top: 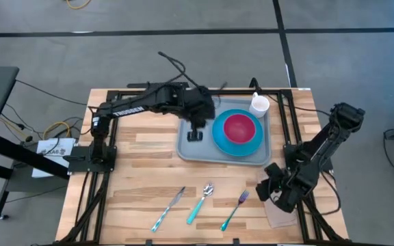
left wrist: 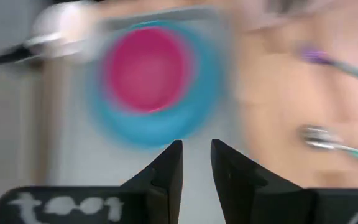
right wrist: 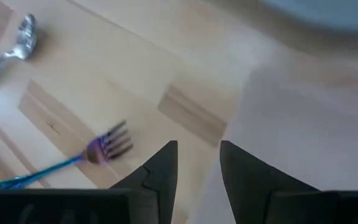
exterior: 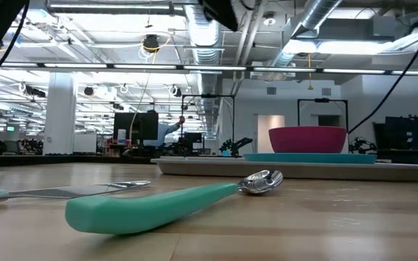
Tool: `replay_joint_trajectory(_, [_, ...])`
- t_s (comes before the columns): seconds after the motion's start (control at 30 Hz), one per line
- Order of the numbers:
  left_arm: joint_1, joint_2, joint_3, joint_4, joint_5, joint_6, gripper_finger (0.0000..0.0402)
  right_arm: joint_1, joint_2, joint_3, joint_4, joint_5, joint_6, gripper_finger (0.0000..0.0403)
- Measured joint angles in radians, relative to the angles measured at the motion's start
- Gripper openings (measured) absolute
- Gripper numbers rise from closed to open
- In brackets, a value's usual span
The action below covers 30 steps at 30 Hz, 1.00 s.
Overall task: Set up tray
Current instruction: Put the light brown table napkin to the left of the blue plate on the gray serving tray
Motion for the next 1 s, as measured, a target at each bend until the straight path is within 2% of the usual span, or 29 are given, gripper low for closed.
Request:
replay_joint_trajectory(0.2, [-0.01,-0.001,-0.225,0.225,0.392,0.149,0.0072,0.059,0.078,0.108,-0.152,-0.002,0.137,0.0114])
replay_joint_trajectory(0.27, [-0.022,0.001,-0.316,0.311,0.458,0.172,0.0072,0.074,0.101,0.138,-0.205,-0.003,0.179,0.0114])
replay_joint_trajectory(0.33, [-0.038,0.001,-0.396,0.395,0.46,0.163,0.0072,0.084,0.12,0.154,-0.226,-0.003,0.204,0.0114])
replay_joint_trajectory(0.47, [-0.067,0.001,-0.493,0.489,0.336,0.071,0.0072,0.085,0.138,0.156,-0.234,-0.021,0.202,0.0114])
replay_joint_trajectory(0.63, [-0.092,0.001,-0.497,0.483,0.084,-0.102,0.0072,0.057,0.141,0.156,-0.239,-0.154,0.202,0.0114])
replay_joint_trajectory(0.87, [-0.098,-0.045,-0.38,0.22,-0.242,-0.156,0.0072,0.018,0.16,0.156,-0.192,-0.221,0.199,0.0114])
replay_joint_trajectory(1.0, [-0.097,-0.101,-0.354,0.141,-0.354,-0.157,0.0072,-0.009,0.162,0.156,-0.192,-0.226,0.192,0.0114])
